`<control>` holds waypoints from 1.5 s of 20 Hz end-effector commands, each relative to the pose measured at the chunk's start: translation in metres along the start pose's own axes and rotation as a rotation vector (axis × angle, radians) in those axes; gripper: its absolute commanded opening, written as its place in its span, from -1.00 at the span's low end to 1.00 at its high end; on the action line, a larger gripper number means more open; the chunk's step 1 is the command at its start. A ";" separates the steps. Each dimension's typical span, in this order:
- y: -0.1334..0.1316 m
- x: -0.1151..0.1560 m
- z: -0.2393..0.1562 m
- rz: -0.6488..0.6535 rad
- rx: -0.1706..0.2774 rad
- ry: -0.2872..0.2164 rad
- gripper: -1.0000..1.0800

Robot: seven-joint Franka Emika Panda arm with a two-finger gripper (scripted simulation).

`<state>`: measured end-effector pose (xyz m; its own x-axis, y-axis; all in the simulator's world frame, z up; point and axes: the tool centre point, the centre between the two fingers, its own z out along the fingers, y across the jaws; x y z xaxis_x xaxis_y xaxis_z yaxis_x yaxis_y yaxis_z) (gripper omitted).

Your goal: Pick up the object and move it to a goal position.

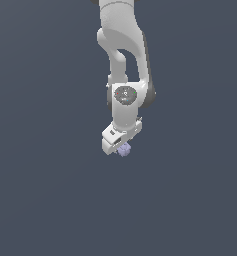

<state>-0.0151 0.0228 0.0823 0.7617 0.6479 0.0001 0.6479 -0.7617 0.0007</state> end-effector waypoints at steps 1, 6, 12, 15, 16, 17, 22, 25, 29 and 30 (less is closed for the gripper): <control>-0.001 0.000 0.010 -0.001 0.001 -0.001 0.92; -0.001 -0.001 0.035 -0.004 0.001 0.000 0.92; 0.000 0.000 0.042 -0.004 0.001 0.000 -1.00; 0.000 0.000 0.042 -0.004 0.001 0.000 -1.00; 0.000 0.000 0.042 -0.004 0.001 0.000 -1.00; 0.000 0.000 0.042 -0.004 0.001 0.000 -1.00; 0.000 0.000 0.041 -0.004 0.000 0.001 -1.00; -0.001 0.000 0.039 -0.004 0.000 0.001 -1.00; -0.003 0.000 0.029 -0.004 0.000 0.001 -1.00; -0.004 0.000 0.025 -0.004 0.000 0.001 -1.00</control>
<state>-0.0173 0.0250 0.0521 0.7592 0.6508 -0.0001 0.6508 -0.7592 0.0003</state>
